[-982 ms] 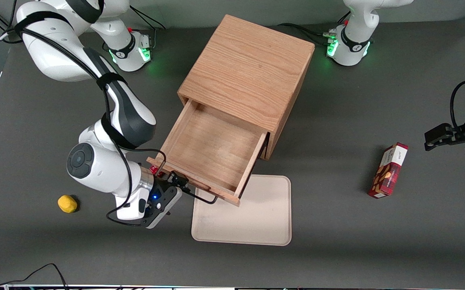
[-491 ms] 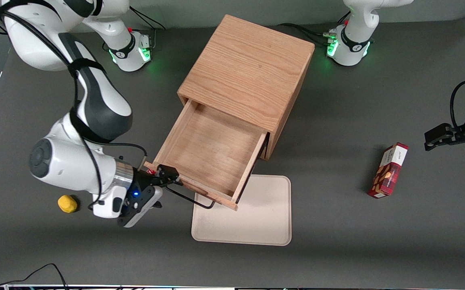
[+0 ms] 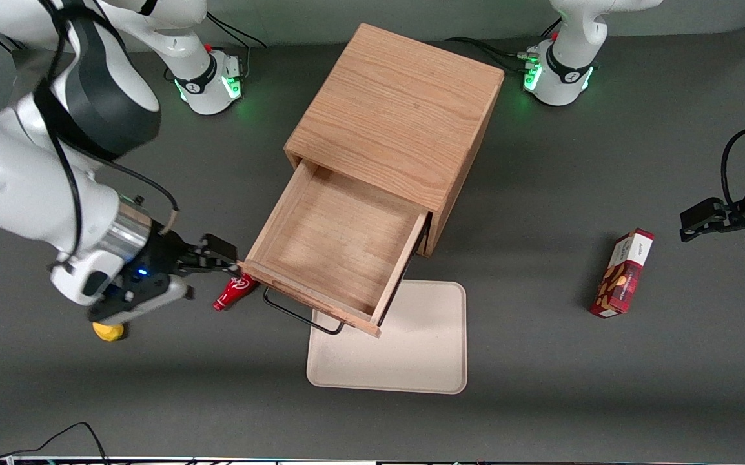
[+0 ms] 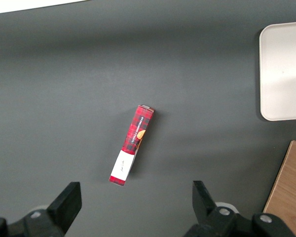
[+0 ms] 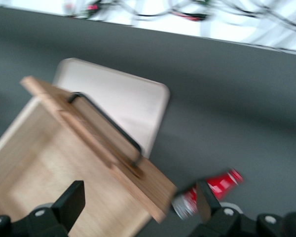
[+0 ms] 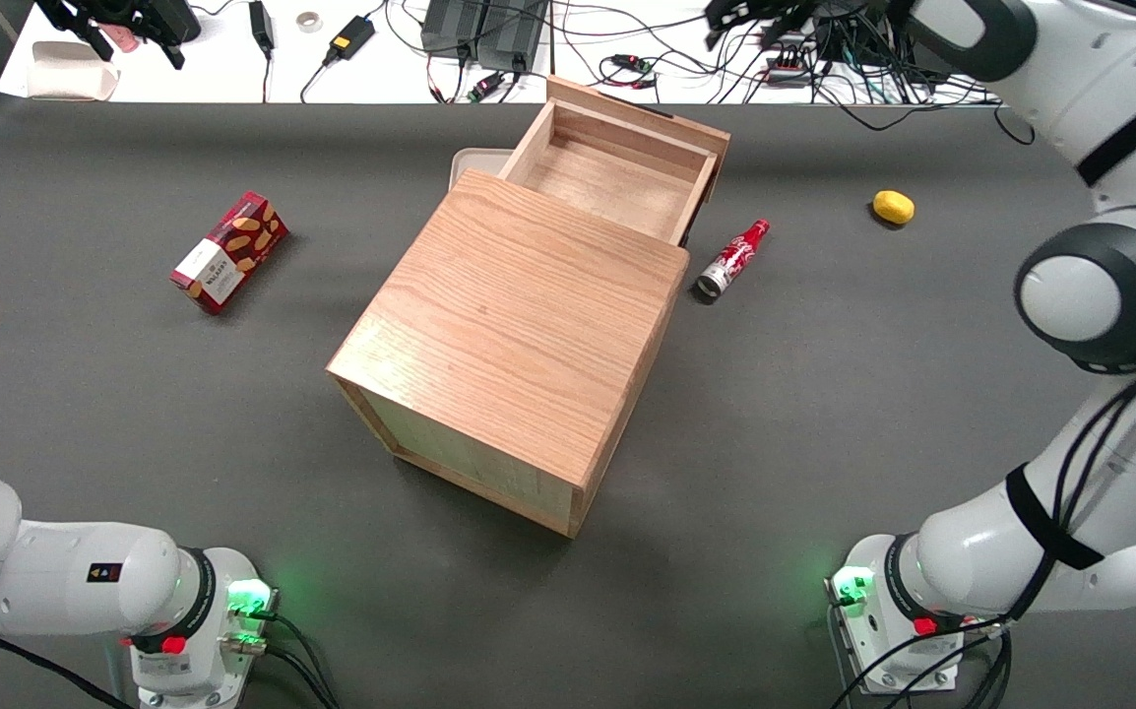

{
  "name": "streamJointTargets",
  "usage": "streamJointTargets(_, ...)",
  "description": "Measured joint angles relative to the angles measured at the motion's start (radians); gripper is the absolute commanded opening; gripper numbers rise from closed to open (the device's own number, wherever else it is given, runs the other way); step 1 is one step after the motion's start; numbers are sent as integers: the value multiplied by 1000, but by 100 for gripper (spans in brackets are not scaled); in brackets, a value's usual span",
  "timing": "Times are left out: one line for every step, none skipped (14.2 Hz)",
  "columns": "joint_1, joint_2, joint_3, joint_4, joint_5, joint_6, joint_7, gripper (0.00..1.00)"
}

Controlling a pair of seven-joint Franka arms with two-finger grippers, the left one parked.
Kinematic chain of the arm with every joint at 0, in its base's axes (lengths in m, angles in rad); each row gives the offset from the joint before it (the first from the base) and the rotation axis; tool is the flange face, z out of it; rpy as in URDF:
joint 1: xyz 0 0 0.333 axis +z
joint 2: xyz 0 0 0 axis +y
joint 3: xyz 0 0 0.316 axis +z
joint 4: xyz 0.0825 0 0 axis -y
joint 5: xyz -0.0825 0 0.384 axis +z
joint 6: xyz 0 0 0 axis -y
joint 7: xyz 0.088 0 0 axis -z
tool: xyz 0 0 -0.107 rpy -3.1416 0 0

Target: Open upper drawer

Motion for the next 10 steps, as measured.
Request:
streamJointTargets(-4,-37,-1,-19,-30,-37,75,100)
streamJointTargets(-6,-68,-7,-35,-45,-70,141,100)
streamJointTargets(-4,-99,-23,-54,-52,-94,189,100)
streamJointTargets(-3,-132,-54,-79,-56,-108,213,100)
streamJointTargets(-2,-163,-97,-106,-56,-113,219,100)
streamJointTargets(-4,-191,-142,-130,-56,-113,219,100)
streamJointTargets(-6,-214,-182,-149,-56,-113,218,100)
streamJointTargets(-6,-233,-222,-163,-55,-113,218,100)
streamJointTargets(-5,-249,-259,-173,-51,-113,217,100)
streamJointTargets(-5,-261,-289,-182,-40,-113,209,100)
